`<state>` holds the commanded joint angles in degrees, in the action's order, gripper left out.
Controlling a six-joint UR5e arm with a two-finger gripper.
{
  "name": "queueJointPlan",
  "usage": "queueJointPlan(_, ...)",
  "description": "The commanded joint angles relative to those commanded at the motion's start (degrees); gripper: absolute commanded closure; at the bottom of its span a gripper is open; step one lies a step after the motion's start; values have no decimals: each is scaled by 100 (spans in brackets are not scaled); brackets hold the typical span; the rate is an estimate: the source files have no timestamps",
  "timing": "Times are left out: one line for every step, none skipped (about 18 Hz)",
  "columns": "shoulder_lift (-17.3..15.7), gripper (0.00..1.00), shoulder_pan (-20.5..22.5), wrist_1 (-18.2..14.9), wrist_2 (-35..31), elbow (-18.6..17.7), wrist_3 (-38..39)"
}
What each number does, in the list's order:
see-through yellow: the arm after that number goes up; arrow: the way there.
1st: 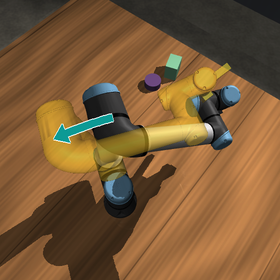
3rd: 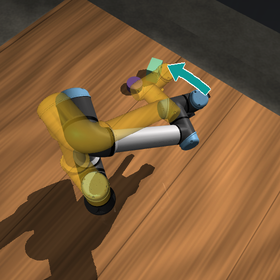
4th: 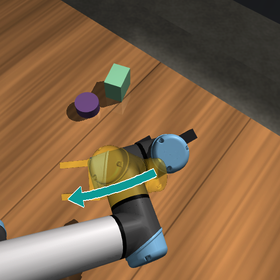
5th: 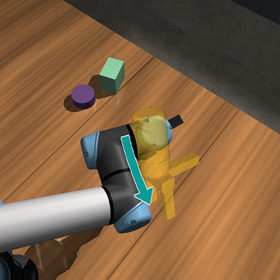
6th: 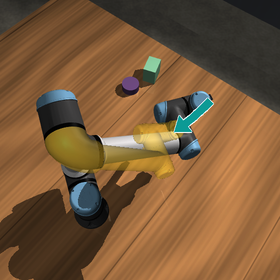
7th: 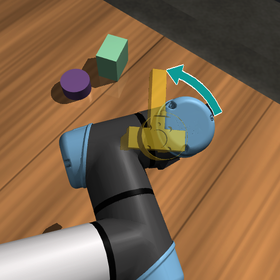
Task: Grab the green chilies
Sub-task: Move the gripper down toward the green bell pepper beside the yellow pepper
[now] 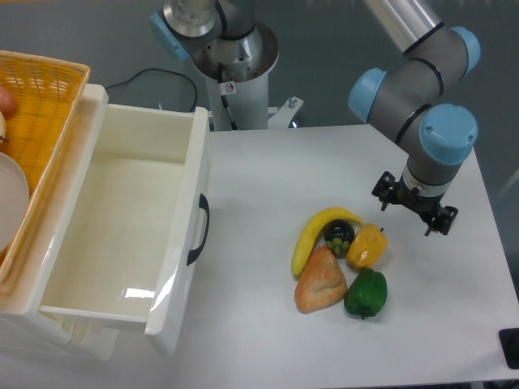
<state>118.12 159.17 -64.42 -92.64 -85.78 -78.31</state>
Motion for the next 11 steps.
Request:
queueJointPlan(9, 0, 0, 17, 9, 0, 17)
queueJointPlan(0, 0, 9, 18, 26, 9, 18)
queueJointPlan(0, 0, 17, 18, 61, 9, 26)
queueJointPlan(0, 0, 18, 18, 140, 9, 35)
queueJointPlan(0, 0, 9, 18, 202, -26, 44)
queueJointPlan(26, 0, 9, 35, 220, -44, 61)
queueJointPlan(79, 0, 17, 53, 246, -52, 70)
queueJointPlan(97, 0, 44, 114, 324, -61, 70)
queueJointPlan(105, 0, 70, 149, 543, -87, 79)
queueJointPlan(97, 0, 123, 202, 780, -114, 88)
queueJointPlan(105, 0, 132, 237, 887, -114, 166)
